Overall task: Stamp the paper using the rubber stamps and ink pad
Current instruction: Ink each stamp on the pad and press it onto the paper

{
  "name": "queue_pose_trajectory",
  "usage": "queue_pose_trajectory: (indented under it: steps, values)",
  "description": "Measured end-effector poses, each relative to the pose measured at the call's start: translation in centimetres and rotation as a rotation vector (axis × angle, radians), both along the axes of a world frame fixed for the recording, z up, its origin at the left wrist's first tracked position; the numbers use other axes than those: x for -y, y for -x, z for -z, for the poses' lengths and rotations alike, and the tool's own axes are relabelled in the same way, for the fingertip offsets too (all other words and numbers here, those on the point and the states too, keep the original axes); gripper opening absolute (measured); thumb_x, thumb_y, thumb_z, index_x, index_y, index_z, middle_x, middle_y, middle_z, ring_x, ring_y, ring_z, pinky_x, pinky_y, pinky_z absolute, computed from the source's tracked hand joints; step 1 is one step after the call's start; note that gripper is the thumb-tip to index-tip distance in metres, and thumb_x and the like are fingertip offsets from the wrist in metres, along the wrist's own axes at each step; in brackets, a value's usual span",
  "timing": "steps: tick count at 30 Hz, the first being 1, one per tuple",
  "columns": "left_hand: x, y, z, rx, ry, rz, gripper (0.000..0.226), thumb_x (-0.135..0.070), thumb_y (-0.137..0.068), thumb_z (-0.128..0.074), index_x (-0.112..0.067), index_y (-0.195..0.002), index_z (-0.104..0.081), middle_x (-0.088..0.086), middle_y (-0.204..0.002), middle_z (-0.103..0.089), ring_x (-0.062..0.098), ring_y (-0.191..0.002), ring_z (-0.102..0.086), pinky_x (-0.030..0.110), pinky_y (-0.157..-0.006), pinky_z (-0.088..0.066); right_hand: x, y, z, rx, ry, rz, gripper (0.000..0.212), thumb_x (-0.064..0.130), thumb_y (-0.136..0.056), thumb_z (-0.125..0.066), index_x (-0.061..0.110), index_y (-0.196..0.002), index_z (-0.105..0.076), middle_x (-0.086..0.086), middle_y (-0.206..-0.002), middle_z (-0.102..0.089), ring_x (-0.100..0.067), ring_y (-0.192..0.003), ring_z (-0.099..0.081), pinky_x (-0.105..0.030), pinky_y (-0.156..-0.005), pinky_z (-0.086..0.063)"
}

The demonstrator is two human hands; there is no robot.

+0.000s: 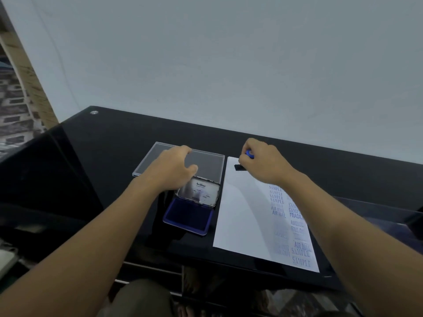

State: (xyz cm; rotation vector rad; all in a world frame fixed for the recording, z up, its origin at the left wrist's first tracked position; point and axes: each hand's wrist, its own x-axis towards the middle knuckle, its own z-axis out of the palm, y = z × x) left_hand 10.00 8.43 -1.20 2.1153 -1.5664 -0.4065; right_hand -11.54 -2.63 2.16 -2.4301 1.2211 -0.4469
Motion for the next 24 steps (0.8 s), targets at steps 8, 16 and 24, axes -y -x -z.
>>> queue_pose_trajectory:
  steps: [8,16,24]
  values:
    - [-4.5,-1.9,3.7,0.072,-0.042,-0.098,0.059,-0.039,-0.098,-0.049,-0.017,-0.151,-0.033,0.002,-0.161,-0.025,0.021,-0.149,-0.017,0.04,-0.121,-0.019,-4.9,-3.6,1.6,0.024,-0.064,-0.069,0.018,0.028,-0.093,-0.05,0.013,-0.091,-0.06,-0.002,-0.086,-0.065,-0.021,-0.078,-0.061,-0.035,-0.065,-0.051]
    - [-7.8,-2.7,7.1,0.121,-0.004,-0.187,0.052,-0.036,-0.099,-0.046,-0.019,-0.148,-0.04,0.002,-0.159,-0.028,0.022,-0.148,-0.02,0.051,-0.119,-0.019,-8.1,-5.7,3.2,-0.075,-0.073,-0.224,0.015,0.026,-0.097,-0.046,0.014,-0.092,-0.054,-0.005,-0.086,-0.065,-0.024,-0.077,-0.061,-0.042,-0.07,-0.053]
    - [-8.6,-2.7,8.9,0.172,-0.006,-0.201,0.055,-0.041,-0.102,-0.04,-0.019,-0.151,-0.035,0.001,-0.162,-0.023,0.02,-0.151,-0.012,0.043,-0.122,-0.009,-9.5,-7.5,3.9,-0.147,-0.03,-0.295,0.019,0.03,-0.1,-0.043,0.023,-0.083,-0.045,-0.001,-0.079,-0.059,-0.021,-0.07,-0.057,-0.035,-0.059,-0.045]
